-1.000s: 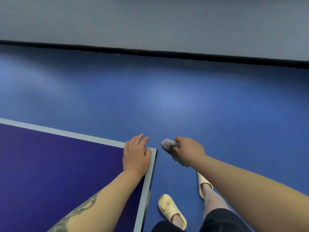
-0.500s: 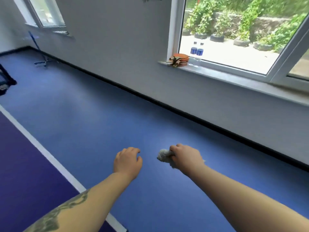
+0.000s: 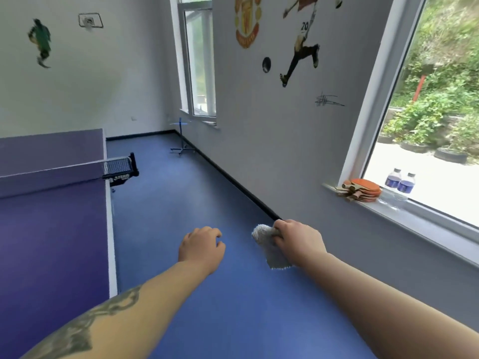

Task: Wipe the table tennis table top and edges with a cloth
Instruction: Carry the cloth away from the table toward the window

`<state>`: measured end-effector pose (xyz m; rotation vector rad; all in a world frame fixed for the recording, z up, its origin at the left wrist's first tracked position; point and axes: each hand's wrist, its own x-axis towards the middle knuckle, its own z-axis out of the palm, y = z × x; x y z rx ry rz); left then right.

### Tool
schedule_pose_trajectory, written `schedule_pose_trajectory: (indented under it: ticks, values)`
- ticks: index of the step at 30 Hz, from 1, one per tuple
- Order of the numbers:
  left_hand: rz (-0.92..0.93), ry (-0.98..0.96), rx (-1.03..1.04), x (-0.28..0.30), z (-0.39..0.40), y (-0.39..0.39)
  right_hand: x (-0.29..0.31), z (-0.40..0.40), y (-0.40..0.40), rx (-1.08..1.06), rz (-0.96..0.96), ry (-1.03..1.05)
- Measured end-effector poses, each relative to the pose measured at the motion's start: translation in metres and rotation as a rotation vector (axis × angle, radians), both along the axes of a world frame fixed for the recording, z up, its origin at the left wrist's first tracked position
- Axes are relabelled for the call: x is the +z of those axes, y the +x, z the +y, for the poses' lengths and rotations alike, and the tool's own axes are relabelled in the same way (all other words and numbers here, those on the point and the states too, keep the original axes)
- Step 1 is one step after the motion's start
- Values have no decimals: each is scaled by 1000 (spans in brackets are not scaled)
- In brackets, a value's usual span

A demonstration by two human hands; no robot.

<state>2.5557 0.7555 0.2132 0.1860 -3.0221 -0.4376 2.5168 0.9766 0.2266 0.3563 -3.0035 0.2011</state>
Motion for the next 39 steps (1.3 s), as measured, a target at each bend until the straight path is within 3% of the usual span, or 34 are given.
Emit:
schedule_pose_trajectory:
  ticks: [15, 29, 39]
  values:
    - [102, -86, 118, 68, -58, -222, 64, -74, -251, 146, 101, -17]
    - [80, -61, 321, 64, -82, -441, 72, -116, -508, 354, 91, -6]
    - [92, -77, 334, 62, -199, -611, 58, -238, -684, 355, 71, -55]
